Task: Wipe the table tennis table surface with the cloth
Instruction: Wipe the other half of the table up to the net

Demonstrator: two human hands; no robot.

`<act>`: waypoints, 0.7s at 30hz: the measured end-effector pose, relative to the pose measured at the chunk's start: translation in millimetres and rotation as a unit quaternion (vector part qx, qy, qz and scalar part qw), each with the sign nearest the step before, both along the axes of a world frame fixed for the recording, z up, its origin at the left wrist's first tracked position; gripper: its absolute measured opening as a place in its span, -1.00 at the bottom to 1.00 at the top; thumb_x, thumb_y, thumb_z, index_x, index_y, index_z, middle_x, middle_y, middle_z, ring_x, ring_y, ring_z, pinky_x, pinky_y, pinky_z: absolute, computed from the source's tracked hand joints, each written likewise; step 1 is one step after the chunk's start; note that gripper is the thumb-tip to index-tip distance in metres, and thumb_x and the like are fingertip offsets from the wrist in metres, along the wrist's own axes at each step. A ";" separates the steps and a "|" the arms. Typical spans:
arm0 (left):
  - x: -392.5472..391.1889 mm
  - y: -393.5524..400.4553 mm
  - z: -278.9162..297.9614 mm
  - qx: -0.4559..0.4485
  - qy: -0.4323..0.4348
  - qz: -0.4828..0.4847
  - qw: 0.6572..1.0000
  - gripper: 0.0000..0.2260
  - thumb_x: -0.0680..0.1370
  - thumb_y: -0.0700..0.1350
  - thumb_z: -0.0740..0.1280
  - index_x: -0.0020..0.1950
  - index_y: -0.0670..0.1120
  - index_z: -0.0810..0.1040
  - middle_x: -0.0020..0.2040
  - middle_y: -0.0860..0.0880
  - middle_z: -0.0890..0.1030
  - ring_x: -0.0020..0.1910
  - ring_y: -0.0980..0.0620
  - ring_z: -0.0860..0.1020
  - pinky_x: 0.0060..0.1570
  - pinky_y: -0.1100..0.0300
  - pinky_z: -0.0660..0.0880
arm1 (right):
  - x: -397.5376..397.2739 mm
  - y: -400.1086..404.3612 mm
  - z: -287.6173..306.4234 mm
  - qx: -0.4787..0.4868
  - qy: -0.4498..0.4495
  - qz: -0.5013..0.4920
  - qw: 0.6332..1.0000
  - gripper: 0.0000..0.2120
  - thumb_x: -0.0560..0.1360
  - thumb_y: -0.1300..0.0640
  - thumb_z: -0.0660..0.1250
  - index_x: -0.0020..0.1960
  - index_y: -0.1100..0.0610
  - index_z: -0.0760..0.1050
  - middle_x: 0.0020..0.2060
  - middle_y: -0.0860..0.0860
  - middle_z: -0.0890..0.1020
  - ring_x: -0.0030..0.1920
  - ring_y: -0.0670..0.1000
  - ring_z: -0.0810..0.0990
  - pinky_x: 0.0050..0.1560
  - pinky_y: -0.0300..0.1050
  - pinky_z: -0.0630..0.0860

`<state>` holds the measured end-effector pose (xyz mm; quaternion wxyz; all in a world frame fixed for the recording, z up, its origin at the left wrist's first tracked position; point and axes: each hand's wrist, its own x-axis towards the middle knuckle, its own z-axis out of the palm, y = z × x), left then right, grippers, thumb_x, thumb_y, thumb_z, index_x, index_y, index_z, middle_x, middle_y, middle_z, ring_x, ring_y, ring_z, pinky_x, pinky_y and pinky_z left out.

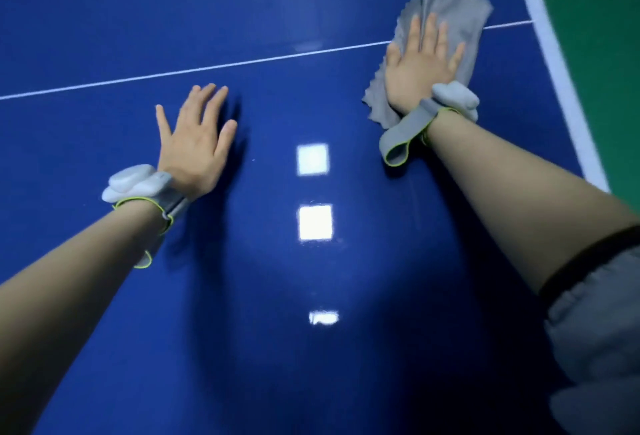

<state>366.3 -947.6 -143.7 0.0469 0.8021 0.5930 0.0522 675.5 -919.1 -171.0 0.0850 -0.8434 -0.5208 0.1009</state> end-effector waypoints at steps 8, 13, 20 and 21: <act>-75.4 -31.0 -5.5 -0.012 0.001 0.059 0.998 -0.58 0.64 0.00 0.01 0.50 -0.03 0.14 0.51 -0.03 0.15 0.51 0.03 0.02 0.39 -0.22 -0.19 | -188.8 4.7 -1.5 -0.005 0.020 0.181 0.983 -0.46 0.63 -0.09 -0.14 0.55 0.07 -0.15 0.54 0.03 -0.10 0.52 0.01 -0.16 0.44 0.14 -0.27; -117.2 -60.1 5.0 -0.020 0.018 0.128 0.991 -0.58 0.63 0.01 0.02 0.49 -0.04 0.15 0.50 -0.04 0.16 0.51 0.01 0.03 0.39 -0.25 -0.17 | -253.0 -63.7 -4.3 -0.014 0.026 0.326 0.945 -0.48 0.64 -0.08 -0.13 0.55 0.03 -0.13 0.54 -0.01 -0.09 0.52 0.00 -0.15 0.45 0.09 -0.27; -86.5 -141.8 26.4 -0.035 -0.034 0.159 0.986 -0.57 0.63 0.01 0.01 0.49 -0.03 0.14 0.51 -0.02 0.15 0.51 0.03 0.03 0.40 -0.23 -0.16 | -209.6 -214.8 1.2 -0.023 0.024 0.424 0.905 -0.48 0.58 -0.10 -0.09 0.48 0.03 0.24 0.45 -0.04 0.30 0.46 -0.02 0.23 0.43 0.03 -0.07; -75.0 -156.5 28.2 -0.042 -0.043 0.156 0.986 -0.57 0.63 0.01 0.01 0.50 -0.03 0.14 0.51 -0.02 0.15 0.51 0.03 0.02 0.40 -0.22 -0.16 | -190.3 -234.1 2.7 -0.027 0.023 0.422 0.906 -0.50 0.59 -0.10 -0.07 0.48 0.03 0.24 0.45 -0.04 0.30 0.46 -0.02 0.24 0.43 0.02 -0.06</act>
